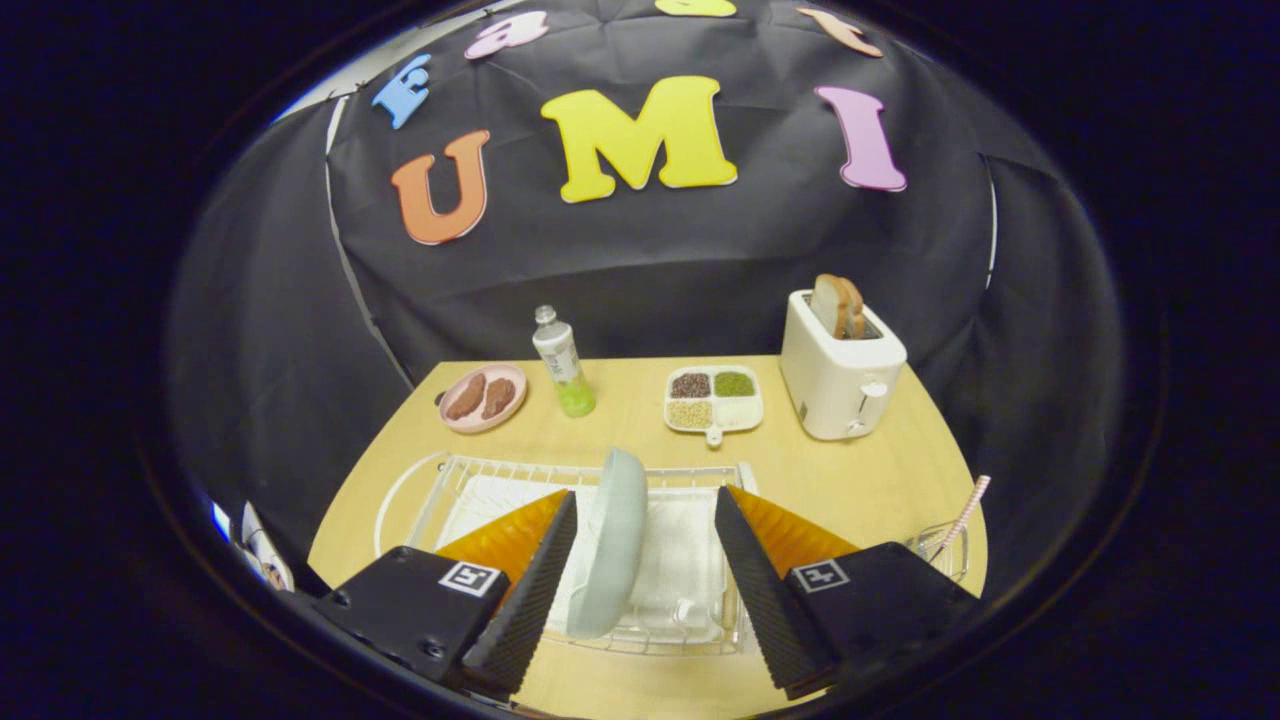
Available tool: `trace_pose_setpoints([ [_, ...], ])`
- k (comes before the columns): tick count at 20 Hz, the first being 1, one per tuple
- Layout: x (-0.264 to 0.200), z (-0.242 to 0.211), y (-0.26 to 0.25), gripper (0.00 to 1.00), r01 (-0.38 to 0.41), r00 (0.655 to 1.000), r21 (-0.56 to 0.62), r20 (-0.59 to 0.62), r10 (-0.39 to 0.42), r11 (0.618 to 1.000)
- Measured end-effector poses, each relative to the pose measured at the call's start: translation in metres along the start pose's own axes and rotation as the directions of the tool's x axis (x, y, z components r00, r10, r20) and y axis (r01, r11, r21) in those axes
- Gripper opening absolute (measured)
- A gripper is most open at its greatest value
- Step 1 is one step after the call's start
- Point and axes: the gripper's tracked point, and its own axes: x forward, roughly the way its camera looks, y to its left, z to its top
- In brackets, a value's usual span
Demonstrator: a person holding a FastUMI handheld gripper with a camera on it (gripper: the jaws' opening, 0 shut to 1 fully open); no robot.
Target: Take the plate from the dish rack, then take the spoon from the basket and place it into the plate.
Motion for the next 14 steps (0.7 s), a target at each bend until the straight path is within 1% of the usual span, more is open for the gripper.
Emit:
trace_pose_setpoints([
  [1, 0.006, 0.000, 0.002, 0.86, 0.021, 0.999, -0.043, -0.028, -0.022, 0.999],
  [2, 0.012, 0.001, 0.001, 0.82, 0.057, 0.996, -0.092, -0.056, -0.062, 0.994],
  [3, 0.019, -0.003, 0.000, 0.80, 0.092, 0.990, -0.142, -0.092, -0.106, 0.986],
  [5, 0.029, -0.016, -0.005, 0.78, 0.155, 0.961, -0.200, -0.198, -0.195, 0.967],
  [6, 0.031, -0.023, -0.005, 0.77, 0.172, 0.935, -0.218, -0.271, -0.229, 0.961],
  [7, 0.031, -0.028, 0.002, 0.76, 0.153, 0.920, -0.217, -0.326, -0.219, 0.964],
  [8, 0.033, -0.029, 0.011, 0.76, 0.125, 0.913, -0.217, -0.357, -0.198, 0.968],
  [9, 0.035, -0.024, 0.017, 0.76, 0.109, 0.916, -0.219, -0.356, -0.184, 0.969],
  [10, 0.038, -0.019, 0.017, 0.76, 0.121, 0.916, -0.240, -0.347, -0.201, 0.963],
  [11, 0.039, -0.017, 0.011, 0.76, 0.155, 0.906, -0.270, -0.345, -0.246, 0.950],
  [12, 0.039, -0.016, 0.005, 0.76, 0.193, 0.888, -0.299, -0.353, -0.296, 0.935],
  [13, 0.037, -0.015, 0.006, 0.76, 0.210, 0.877, -0.310, -0.360, -0.319, 0.927],
  [14, 0.036, -0.015, 0.011, 0.74, 0.218, 0.873, -0.308, -0.363, -0.326, 0.926],
])
